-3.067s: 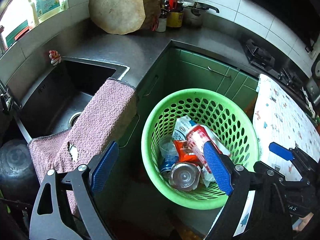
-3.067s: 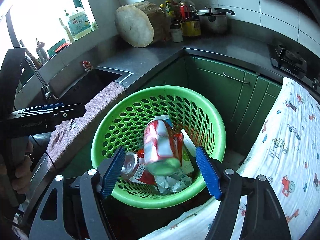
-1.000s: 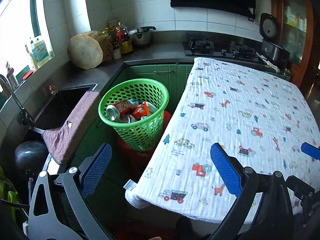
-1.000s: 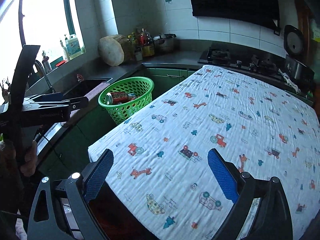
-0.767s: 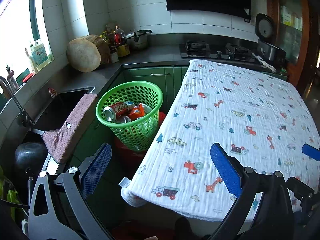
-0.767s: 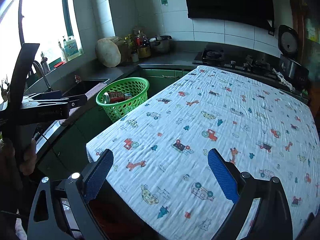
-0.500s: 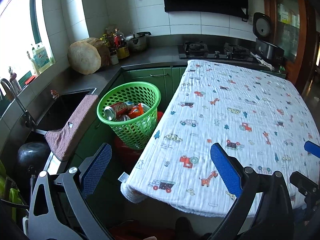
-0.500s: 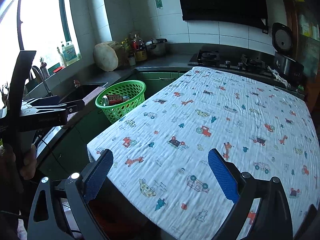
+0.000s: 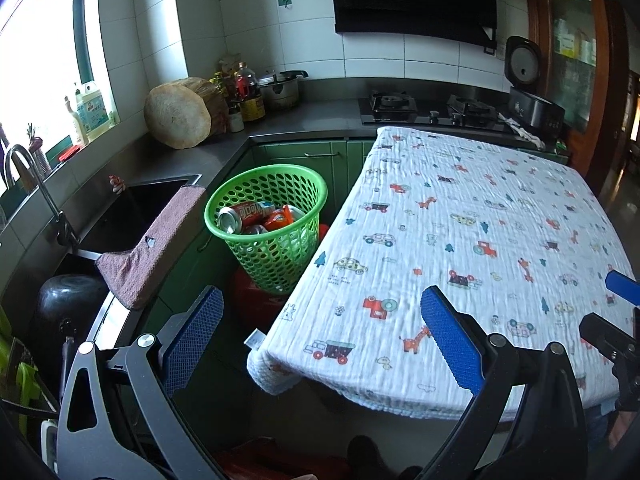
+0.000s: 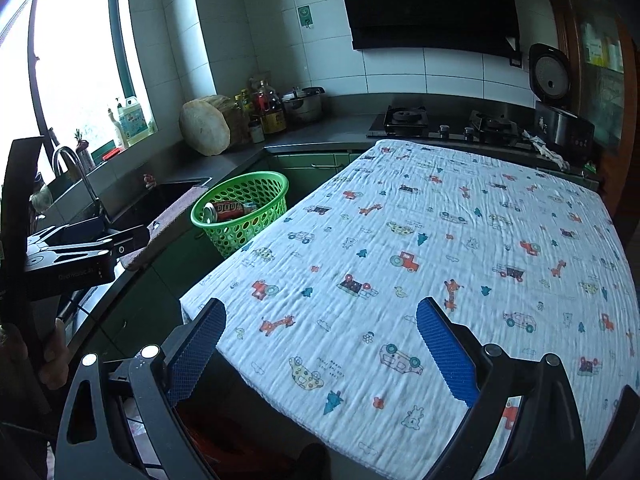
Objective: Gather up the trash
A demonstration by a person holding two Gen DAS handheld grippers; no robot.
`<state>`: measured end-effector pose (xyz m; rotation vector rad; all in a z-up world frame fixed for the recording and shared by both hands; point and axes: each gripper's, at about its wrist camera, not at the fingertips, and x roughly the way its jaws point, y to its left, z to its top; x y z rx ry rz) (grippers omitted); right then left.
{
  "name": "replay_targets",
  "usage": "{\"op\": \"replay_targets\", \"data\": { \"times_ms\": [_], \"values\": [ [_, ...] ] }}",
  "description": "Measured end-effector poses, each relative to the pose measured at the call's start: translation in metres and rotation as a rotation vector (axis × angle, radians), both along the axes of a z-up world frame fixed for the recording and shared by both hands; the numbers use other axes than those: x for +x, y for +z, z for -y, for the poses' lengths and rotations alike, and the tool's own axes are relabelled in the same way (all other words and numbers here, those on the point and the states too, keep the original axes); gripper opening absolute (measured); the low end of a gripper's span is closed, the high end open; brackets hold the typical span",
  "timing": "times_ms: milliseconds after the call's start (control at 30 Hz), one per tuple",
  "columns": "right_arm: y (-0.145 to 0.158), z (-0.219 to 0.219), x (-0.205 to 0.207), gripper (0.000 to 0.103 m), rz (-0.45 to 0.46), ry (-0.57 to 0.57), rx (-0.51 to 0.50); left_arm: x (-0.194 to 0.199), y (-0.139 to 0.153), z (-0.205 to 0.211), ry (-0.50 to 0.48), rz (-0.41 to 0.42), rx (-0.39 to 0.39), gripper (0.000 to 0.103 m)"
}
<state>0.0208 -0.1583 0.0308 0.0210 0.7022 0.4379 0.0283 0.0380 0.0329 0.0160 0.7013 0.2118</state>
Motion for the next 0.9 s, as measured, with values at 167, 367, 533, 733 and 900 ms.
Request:
{"op": "replay_targets", "data": {
  "times_ms": [167,367,533,733,900],
  "values": [
    [0.003,-0.002,-0.006,0.093,0.008,-0.006,-0.003,-0.014,0.003,-0.004,0.009,0.017,-0.029,0.098],
    [0.007,0.001,-0.011,0.095,0.019,-0.019,-0.002,-0.023,0.002,0.0,-0.002,0.021,-0.036,0.098],
    [0.008,0.002,-0.015,0.095,0.021,-0.026,-0.008,-0.025,-0.001,0.004,-0.013,0.019,-0.043,0.098],
    [0.009,0.003,-0.017,0.095,0.024,-0.031,-0.01,-0.027,-0.002,0.006,-0.017,0.021,-0.052,0.098],
    [0.011,0.004,-0.018,0.096,0.028,-0.038,-0.008,-0.028,-0.003,0.007,-0.022,0.023,-0.056,0.098]
  ]
}}
